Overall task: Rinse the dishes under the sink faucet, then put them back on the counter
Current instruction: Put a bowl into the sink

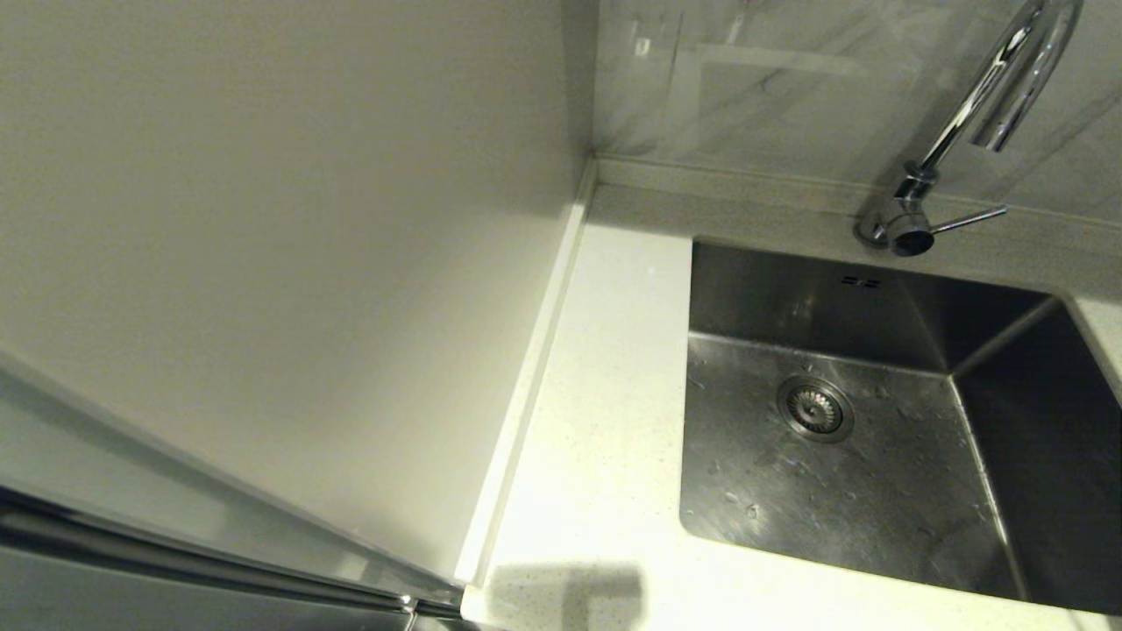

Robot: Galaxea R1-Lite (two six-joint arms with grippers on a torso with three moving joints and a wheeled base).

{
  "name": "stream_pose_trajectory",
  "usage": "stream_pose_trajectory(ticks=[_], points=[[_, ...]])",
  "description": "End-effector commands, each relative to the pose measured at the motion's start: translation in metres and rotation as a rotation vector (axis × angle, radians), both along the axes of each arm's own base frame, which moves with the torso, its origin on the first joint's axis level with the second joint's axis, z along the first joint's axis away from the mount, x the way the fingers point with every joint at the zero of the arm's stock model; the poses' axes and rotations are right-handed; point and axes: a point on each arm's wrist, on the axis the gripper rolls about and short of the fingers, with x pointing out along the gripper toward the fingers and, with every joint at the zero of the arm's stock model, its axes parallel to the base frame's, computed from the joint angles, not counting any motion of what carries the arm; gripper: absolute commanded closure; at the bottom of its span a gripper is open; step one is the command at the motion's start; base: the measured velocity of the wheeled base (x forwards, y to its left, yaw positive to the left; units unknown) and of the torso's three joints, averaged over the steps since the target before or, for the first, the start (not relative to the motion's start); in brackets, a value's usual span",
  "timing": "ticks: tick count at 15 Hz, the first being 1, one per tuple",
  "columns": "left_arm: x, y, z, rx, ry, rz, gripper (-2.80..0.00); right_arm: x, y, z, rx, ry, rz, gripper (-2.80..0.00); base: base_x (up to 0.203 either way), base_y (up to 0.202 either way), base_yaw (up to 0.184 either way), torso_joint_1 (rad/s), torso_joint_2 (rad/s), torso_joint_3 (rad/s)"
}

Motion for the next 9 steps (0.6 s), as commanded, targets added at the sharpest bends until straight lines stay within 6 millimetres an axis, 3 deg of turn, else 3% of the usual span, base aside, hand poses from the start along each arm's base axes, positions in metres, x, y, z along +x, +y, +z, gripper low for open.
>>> stream_pose_trajectory(ticks=[1,9], points=[[0.0,0.0,-0.001,0.0,0.003,0.001,0.0,0.005,-0.005,-0.008,0.028,0.005,-0.05,-2.8,0.0,0.0,0.0,0.0,0.0,0.0],[0.0,0.0,-0.001,0.0,0.003,0.0,0.0,0.009,0.003,-0.025,0.115,0.021,-0.057,-2.8,0.0,0.0,0.0,0.0,0.0,0.0]])
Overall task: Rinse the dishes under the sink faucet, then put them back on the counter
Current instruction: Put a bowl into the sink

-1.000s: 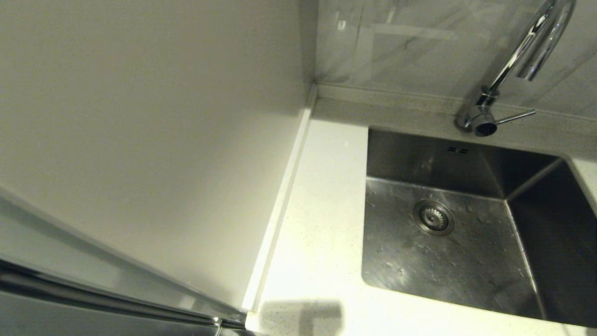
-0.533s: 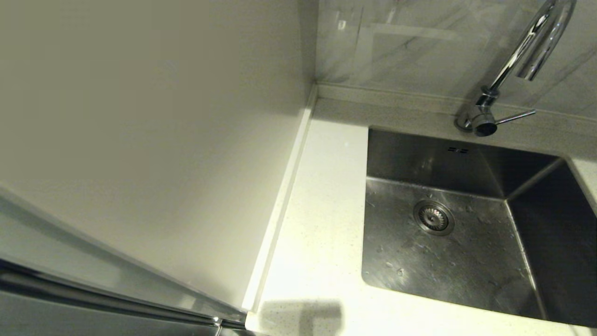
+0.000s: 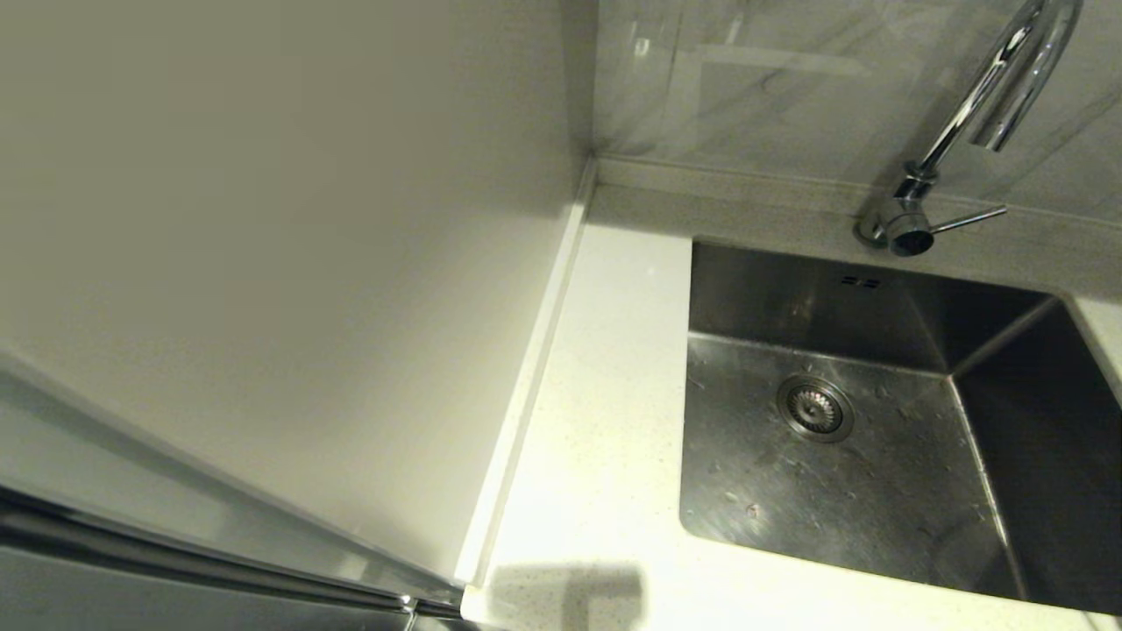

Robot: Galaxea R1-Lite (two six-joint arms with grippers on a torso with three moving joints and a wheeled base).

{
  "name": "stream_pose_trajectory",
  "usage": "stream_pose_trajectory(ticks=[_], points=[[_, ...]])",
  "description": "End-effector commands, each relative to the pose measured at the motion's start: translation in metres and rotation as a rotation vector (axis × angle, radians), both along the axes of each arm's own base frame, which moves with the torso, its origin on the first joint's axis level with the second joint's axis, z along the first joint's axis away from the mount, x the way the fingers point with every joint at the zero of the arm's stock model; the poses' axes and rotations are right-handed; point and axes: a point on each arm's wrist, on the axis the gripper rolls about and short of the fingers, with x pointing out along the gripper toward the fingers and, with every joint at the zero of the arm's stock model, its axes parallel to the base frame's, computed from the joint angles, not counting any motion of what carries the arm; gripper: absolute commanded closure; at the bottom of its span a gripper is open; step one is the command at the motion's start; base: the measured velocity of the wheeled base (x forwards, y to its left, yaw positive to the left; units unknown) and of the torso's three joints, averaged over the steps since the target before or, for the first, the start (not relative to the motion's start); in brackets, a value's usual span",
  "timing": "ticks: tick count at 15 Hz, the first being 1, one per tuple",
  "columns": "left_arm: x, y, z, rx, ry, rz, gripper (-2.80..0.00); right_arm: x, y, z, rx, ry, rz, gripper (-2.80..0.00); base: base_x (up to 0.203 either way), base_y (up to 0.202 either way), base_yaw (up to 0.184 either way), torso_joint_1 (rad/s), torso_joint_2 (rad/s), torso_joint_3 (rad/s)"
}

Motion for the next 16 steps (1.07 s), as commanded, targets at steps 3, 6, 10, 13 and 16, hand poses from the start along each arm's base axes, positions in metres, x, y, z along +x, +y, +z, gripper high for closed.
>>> stream_pose_trajectory(ticks=[3,6,10,13,16], points=[[0.0,0.0,-0.001,0.0,0.002,0.001,0.0,0.01,0.011,-0.011,0.076,0.032,0.05,-2.8,0.0,0.0,0.0,0.0,0.0,0.0],[0.0,0.0,-0.001,0.0,0.002,-0.001,0.0,0.019,0.017,-0.017,0.131,0.01,0.122,-2.8,0.0,0.0,0.0,0.0,0.0,0.0],[0.0,0.0,-0.001,0.0,0.002,0.001,0.0,0.03,0.013,-0.02,0.127,0.007,0.145,-2.8,0.0,0.0,0.0,0.0,0.0,0.0],[0.0,0.0,-0.001,0.0,0.002,0.0,0.0,0.03,0.014,-0.02,0.127,0.011,0.144,0.0,0.0,0.0,0.0,0.0,0.0,0.0],[0.0,0.0,-0.001,0.0,0.002,0.001,0.0,0.029,0.014,-0.016,0.107,0.005,0.138,0.0,0.0,0.0,0.0,0.0,0.0,0.0]])
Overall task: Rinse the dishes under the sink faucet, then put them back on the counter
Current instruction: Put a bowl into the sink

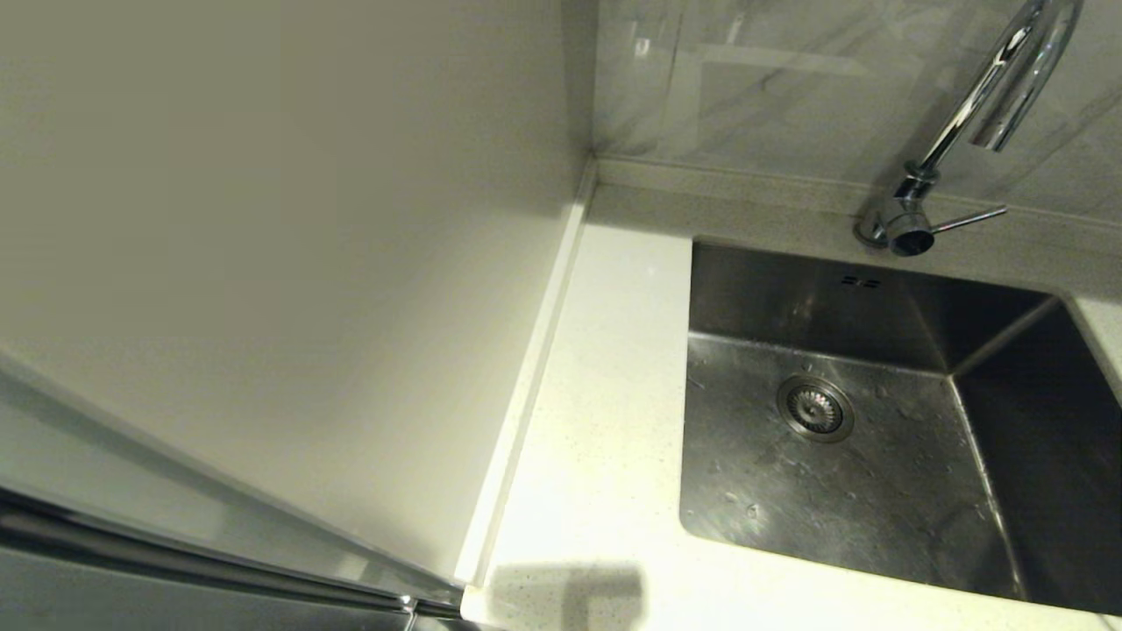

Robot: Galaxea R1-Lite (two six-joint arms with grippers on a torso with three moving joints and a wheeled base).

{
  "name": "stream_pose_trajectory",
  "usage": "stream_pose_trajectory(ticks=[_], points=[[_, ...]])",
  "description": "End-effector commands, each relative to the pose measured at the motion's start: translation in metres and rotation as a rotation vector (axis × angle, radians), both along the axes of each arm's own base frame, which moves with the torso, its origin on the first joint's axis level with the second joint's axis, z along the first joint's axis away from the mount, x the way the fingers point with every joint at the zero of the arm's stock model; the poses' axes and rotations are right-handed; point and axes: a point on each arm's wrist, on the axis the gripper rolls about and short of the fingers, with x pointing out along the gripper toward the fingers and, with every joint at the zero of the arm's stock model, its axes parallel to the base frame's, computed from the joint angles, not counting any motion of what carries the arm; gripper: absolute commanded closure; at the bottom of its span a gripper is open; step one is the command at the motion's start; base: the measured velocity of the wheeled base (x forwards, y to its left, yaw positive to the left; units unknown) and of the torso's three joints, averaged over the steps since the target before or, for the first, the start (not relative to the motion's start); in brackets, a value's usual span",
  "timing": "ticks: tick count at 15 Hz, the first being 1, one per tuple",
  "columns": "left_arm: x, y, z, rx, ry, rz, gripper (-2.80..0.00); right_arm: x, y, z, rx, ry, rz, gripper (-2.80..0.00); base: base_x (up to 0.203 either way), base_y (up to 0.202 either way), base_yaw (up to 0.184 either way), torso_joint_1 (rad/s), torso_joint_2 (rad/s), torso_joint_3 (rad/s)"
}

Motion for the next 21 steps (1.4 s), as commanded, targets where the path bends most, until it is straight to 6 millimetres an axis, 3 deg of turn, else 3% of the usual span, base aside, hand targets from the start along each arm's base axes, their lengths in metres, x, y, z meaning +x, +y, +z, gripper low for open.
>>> stream_pose_trajectory(ticks=[1,5,9,12,15,16,18,21], points=[[0.0,0.0,-0.001,0.0,0.003,-0.001,0.0,-0.001,-0.001,0.004,-0.035,-0.008,-0.011,0.0,0.0,0.0,0.0,0.0,0.0,0.0],[0.0,0.0,-0.001,0.0,0.003,-0.001,0.0,-0.007,0.005,0.013,-0.095,0.012,-0.052,0.0,0.0,0.0,0.0,0.0,0.0,0.0],[0.0,0.0,-0.001,0.0,0.003,0.0,0.0,-0.017,0.018,0.038,-0.149,-0.037,-0.063,0.0,0.0,0.0,0.0,0.0,0.0,0.0],[0.0,0.0,-0.001,0.0,0.003,0.0,0.0,-0.03,0.046,0.061,-0.164,-0.133,0.001,0.0,0.0,0.0,0.0,0.0,0.0,0.0],[0.0,0.0,-0.001,0.0,0.003,0.001,0.0,-0.052,0.097,0.081,-0.189,-0.239,0.114,0.0,0.0,0.0,0.0,0.0,0.0,0.0],[0.0,0.0,-0.001,0.0,0.003,0.001,0.0,-0.06,0.118,0.08,-0.195,-0.259,0.164,0.0,0.0,0.0,0.0,0.0,0.0,0.0],[0.0,0.0,-0.001,0.0,0.003,0.0,0.0,-0.068,0.157,0.061,-0.176,-0.248,0.3,0.0,0.0,0.0,0.0,0.0,0.0,0.0],[0.0,0.0,-0.001,0.0,0.003,0.0,0.0,-0.055,0.185,0.031,-0.159,-0.116,0.419,0.0,0.0,0.0,0.0,0.0,0.0,0.0]])
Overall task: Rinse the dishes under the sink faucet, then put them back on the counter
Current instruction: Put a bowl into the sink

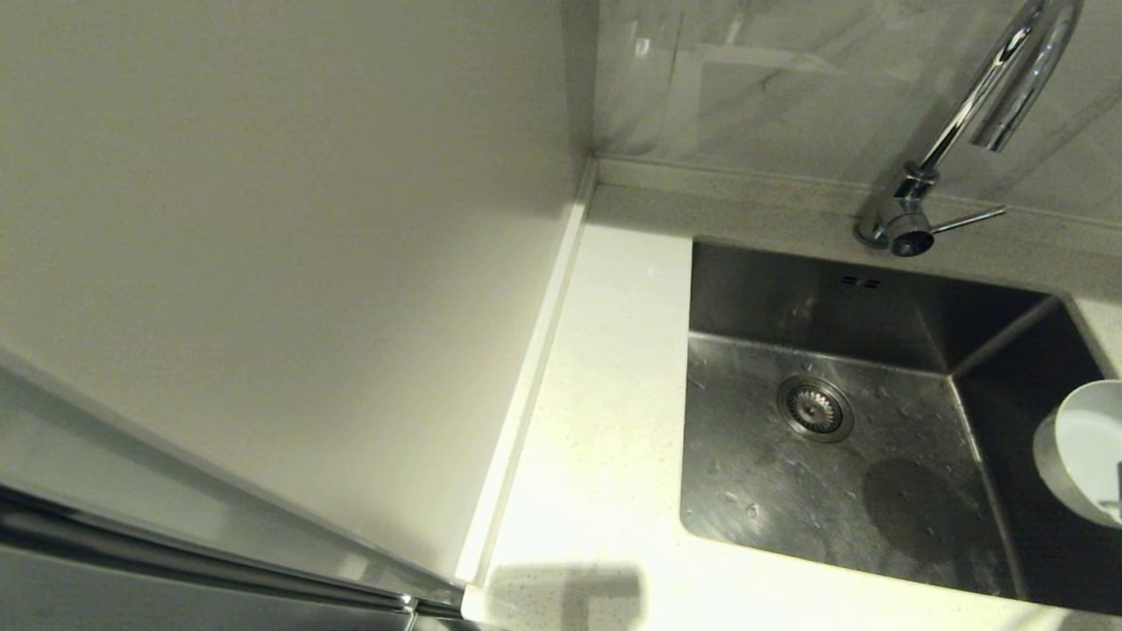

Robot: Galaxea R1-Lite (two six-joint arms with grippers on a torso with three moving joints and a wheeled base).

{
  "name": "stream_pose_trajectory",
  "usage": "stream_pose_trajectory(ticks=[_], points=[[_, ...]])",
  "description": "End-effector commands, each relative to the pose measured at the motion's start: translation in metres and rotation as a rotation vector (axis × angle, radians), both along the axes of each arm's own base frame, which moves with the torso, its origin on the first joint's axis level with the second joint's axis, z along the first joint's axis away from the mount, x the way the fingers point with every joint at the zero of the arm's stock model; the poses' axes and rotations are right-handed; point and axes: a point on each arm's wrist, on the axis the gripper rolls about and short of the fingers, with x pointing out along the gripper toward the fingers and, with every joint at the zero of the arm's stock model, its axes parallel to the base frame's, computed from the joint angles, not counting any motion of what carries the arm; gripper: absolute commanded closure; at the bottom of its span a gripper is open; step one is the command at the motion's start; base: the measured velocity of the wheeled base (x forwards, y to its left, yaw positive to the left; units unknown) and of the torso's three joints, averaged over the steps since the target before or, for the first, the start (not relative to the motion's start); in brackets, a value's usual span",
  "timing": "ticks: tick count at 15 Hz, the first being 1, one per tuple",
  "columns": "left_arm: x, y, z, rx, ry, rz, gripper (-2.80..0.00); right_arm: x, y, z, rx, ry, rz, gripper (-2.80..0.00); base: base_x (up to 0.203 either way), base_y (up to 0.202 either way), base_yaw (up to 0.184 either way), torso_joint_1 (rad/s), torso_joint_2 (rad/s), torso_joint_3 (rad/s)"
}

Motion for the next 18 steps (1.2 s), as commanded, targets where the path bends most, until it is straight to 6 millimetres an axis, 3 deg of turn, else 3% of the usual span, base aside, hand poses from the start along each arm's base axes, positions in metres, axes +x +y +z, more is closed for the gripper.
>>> stream_pose_trajectory(ticks=[1,4,9,11,16,18], points=[[0.0,0.0,-0.001,0.0,0.002,0.001,0.0,0.006,0.02,-0.02,-0.018,0.102,0.053,0.0,0.0,0.0,0.0,0.0,0.0,0.0],[0.0,0.0,0.0,0.0,0.001,0.001,0.0,0.035,0.021,-0.039,0.018,0.181,0.081,0.0,0.0,0.0,0.0,0.0,0.0,0.0],[0.0,0.0,-0.001,0.0,0.002,0.001,0.0,0.121,0.02,-0.083,-0.098,0.135,-0.011,0.0,0.0,0.0,0.0,0.0,0.0,0.0],[0.0,0.0,0.0,0.0,0.001,0.001,0.0,0.145,0.022,-0.099,-0.126,0.104,-0.096,0.0,0.0,0.0,0.0,0.0,0.0,0.0],[0.0,0.0,-0.001,0.0,0.002,-0.001,0.0,0.178,0.01,-0.128,-0.203,0.02,-0.284,0.0,0.0,0.0,0.0,0.0,0.0,0.0],[0.0,0.0,-0.001,0.0,0.002,0.001,0.0,0.19,0.004,-0.131,-0.19,0.0,-0.326,0.0,0.0,0.0,0.0,0.0,0.0,0.0]])
